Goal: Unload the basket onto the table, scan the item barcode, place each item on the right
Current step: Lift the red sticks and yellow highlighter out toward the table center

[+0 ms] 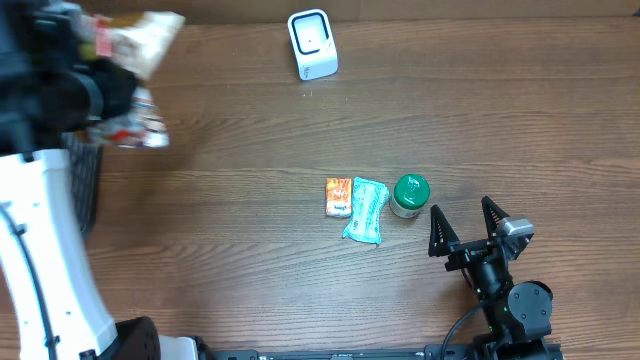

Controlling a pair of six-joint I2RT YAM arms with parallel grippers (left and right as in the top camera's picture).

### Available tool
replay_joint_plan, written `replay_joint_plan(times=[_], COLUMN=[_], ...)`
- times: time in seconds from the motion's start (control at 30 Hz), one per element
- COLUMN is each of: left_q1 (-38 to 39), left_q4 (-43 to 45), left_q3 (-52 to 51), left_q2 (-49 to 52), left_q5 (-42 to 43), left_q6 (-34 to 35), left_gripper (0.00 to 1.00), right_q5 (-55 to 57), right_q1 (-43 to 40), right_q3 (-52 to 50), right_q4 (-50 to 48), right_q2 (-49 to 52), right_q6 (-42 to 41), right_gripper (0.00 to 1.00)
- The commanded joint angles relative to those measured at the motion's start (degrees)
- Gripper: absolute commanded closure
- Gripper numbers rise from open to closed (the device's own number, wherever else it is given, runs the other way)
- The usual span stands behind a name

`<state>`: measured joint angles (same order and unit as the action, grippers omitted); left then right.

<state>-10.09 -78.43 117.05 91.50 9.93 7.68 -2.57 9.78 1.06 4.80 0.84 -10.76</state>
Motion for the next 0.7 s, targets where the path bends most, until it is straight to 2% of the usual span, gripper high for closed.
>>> replay_joint_plan(times=[0.0, 0.2, 0.37, 0.5, 0.67], left_q1=[7.56, 18.93, 28.02, 33.31, 38.71], left_q4=[1.29, 9.33, 22.08, 31.50, 40.96], left_q3=[-7.34, -24.68, -40.52, -49.66, -57.42], left_q2=[0.96, 0.96, 0.98, 1.01, 1.03], left_q5=[-1.60, -6.51, -12.09, -15.02, -14.86], left_q6=[4.28, 12.31, 22.97, 30.21, 34.27], left_gripper=[0.96, 0.96, 0.95, 0.94, 0.92], right_q5=[0.33, 0.35, 0.33, 0.35, 0.35], right_q1=[-0.22, -0.22, -0.22, -0.22, -0.22], right_q3=[-0.61, -0.61, -0.61, -0.61, -0.61], right_q4=[-0.15, -0.15, -0.15, -0.15, -0.15], right_q2=[-0.68, -0.68, -0.68, -0.68, -0.68], right_q6=[-0.37, -0.37, -0.37, -0.37, -0.37], right_gripper=[0.00, 0.00, 0.00, 0.00, 0.00])
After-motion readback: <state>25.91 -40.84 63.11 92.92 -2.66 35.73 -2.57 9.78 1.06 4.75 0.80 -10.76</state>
